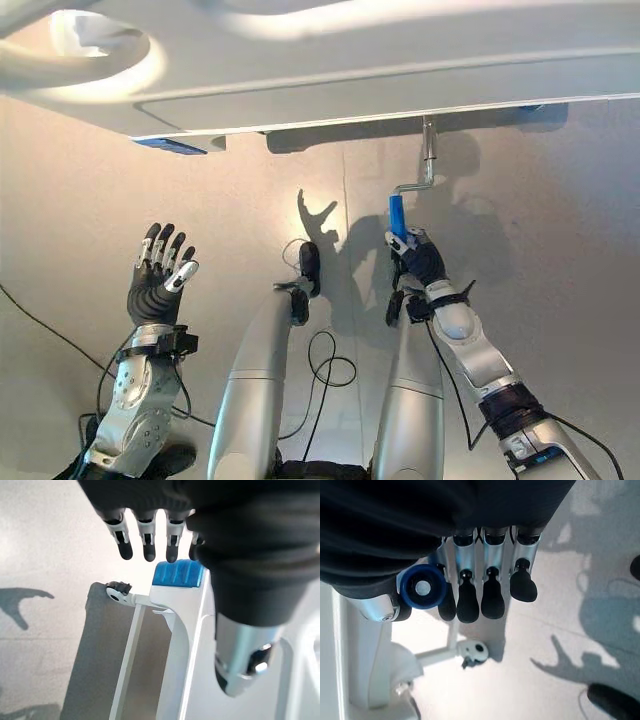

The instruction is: Raise the hospital bed

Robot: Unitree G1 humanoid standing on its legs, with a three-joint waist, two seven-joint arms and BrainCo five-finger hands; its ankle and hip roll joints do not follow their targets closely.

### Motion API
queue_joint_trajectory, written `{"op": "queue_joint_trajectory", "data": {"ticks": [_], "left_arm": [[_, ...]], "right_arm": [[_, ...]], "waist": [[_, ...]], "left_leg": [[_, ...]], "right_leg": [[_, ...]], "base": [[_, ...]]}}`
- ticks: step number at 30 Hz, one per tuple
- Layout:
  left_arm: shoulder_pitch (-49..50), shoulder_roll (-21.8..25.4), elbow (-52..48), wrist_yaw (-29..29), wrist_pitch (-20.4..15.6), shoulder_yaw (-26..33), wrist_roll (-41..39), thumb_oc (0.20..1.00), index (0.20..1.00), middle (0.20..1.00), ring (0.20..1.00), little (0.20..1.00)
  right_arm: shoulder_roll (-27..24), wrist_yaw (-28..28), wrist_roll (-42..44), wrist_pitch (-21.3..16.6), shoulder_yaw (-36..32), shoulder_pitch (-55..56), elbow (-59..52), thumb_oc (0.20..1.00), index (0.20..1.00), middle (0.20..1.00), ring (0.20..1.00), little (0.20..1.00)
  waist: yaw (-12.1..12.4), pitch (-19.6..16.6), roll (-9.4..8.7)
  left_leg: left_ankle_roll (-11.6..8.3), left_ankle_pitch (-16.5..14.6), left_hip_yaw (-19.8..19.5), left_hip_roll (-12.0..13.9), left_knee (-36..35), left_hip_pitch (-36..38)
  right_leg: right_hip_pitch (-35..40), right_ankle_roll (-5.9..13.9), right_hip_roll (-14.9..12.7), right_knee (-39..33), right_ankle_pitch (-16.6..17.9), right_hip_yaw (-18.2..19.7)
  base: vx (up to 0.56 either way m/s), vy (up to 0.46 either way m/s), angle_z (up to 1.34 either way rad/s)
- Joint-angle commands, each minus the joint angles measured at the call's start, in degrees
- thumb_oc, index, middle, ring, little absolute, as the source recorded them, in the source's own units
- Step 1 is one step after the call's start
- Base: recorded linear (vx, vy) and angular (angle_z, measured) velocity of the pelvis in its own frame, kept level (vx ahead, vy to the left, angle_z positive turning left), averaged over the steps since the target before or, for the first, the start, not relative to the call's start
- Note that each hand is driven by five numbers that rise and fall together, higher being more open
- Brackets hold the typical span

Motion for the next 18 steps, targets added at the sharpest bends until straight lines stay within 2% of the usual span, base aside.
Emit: {"op": "queue_joint_trajectory", "data": {"ticks": [1,10,18], "left_arm": [[3.2,0.2,-4.8,-1.0,-2.5,2.6,2.6,1.0,1.0,1.0,1.0,1.0],[3.7,0.1,-1.7,-1.9,-2.2,3.7,2.1,1.0,1.0,1.0,1.0,1.0],[4.5,1.0,-2.1,-2.6,-2.8,3.8,1.8,1.0,1.0,1.0,1.0,1.0]], "right_arm": [[-3.4,-6.6,2.4,-9.3,-10.6,-3.8,-8.2,0.2,0.2,0.2,0.2,0.2],[-1.5,-9.7,3.9,-10.4,-16.1,-3.2,-4.1,0.2,0.2,0.2,0.2,0.2],[-5.7,-14.4,-0.5,-8.1,-18.9,-7.2,4.8,0.2,0.2,0.2,0.2,0.2]], "waist": [[-1.3,-1.5,-0.73],[-1.5,-1.5,-1.29],[-1.4,-1.5,-1.27]], "left_leg": [[-3.8,10.8,-0.6,-0.7,-12.5,-0.1],[-3.97,10.9,-0.4,-0.6,-14.4,3.2],[-4.07,10.9,-0.6,-0.5,-14.8,3.9]], "right_leg": [[-0.4,1.33,0.5,2.7,0.7,-2.2],[2.6,1.36,0.7,1.3,0.7,-2.0],[3.4,1.16,0.8,0.4,0.8,-2.0]], "base": [[0.0,-0.018,-0.04],[0.0,-0.009,-0.04],[-0.01,-0.007,-0.01]]}}
